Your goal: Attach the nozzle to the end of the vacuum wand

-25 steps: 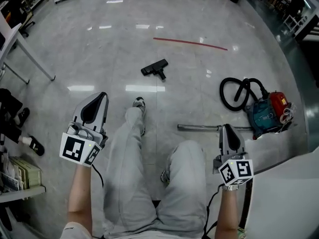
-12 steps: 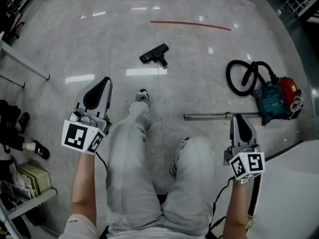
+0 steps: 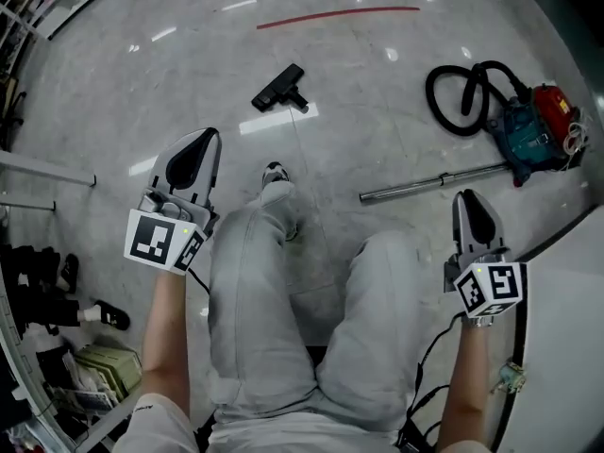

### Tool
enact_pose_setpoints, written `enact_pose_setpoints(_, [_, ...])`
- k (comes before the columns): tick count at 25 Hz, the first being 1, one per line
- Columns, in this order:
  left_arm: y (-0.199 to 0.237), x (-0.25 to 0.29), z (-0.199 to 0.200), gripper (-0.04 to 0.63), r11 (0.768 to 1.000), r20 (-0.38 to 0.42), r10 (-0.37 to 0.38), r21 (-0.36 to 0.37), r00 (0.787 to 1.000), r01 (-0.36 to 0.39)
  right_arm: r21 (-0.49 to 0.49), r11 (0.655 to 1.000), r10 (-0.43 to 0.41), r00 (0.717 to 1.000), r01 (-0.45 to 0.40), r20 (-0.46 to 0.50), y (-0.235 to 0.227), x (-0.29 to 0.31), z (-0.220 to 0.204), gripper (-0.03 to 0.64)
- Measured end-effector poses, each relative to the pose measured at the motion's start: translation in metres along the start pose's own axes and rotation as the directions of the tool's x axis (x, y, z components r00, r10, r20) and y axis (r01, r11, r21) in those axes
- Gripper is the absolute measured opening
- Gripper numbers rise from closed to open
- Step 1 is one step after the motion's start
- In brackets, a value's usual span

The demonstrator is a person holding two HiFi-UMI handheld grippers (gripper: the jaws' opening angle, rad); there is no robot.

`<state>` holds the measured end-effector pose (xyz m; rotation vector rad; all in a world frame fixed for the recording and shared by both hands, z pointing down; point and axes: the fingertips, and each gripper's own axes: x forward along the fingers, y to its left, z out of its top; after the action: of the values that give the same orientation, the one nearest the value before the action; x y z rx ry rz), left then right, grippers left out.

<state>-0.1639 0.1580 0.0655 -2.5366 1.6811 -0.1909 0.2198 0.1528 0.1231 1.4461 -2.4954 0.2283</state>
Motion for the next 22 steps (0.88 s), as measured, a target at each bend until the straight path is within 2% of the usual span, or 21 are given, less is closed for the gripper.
enact_pose_setpoints(10, [0.024,0.050,-0.016,0.011,0.990,-0.014,-0.140,0.032,0.990,0.140,0.006,0.996,-0.093,0.995,0.093,-0.026,0.004,0.021,-0.005,0.057])
enact_pose_setpoints(22, [0.060,0.086,-0.032,0.011,0.961,-0.049,-0.265,0.063,0.963,0.268,-0.038,0.983,-0.180,0.981,0.178,-0.072,0.012,0.046,0.000,0.084])
